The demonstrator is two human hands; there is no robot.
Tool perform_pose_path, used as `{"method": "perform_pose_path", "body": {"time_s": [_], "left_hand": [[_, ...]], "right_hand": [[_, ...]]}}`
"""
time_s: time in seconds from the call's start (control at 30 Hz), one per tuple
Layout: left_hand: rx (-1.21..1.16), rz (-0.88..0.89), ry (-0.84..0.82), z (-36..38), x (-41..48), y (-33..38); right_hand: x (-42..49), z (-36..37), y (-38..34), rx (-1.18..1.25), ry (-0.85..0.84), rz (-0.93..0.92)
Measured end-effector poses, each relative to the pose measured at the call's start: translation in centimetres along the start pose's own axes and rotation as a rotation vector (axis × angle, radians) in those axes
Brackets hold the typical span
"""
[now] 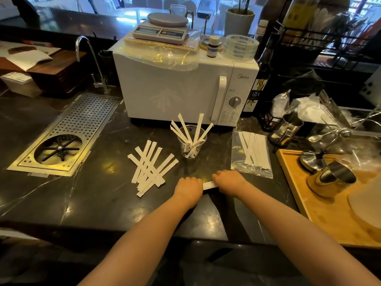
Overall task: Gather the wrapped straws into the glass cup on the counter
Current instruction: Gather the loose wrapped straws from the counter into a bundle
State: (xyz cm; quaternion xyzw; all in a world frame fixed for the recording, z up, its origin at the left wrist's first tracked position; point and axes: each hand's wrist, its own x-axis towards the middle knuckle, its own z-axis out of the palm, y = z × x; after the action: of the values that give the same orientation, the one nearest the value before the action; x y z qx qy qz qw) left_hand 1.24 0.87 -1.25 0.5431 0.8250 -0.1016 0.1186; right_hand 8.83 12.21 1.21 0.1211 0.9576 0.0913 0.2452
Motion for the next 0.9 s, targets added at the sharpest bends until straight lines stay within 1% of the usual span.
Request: {"method": "perform_pose_path", "body": {"time_s": [0.23, 0.4, 0.53, 0.67, 0.8, 0.9], "left_hand": [[-0.027, 0.018, -0.029, 0.4, -1.2, 0.2], [-0.188, -0.002, -0.087, -0.6, -2.7, -0.4], [-0.405, -0.054, -0.161, -1.7, -3.9, -1.1], [-0.831, -0.050, -0.249, -2.2, -4.8, -1.9], [-1.142, -0.046, -0.220, -2.9, -6.2, -3.1], [-1.292, -0.093, -0.162, -3.3, -7.2, -4.3]], "right_hand": [[-1.1, 0.2, -0.9, 0.053, -0.013, 0.030], [-2.3, -0.7, -1.2, 0.090, -0.024, 0.047], [-3.1, -2.2, -1.8, 0.043, 0.019, 0.001], [-3.7, -4.5, -2.9, -0.071, 0.134, -0.059], [-3.9, -7.2, -5.0, -0.127, 0.273, -0.127], [-3.6, -8.9, -6.5, -0.175, 0.358, -0.186]]}}
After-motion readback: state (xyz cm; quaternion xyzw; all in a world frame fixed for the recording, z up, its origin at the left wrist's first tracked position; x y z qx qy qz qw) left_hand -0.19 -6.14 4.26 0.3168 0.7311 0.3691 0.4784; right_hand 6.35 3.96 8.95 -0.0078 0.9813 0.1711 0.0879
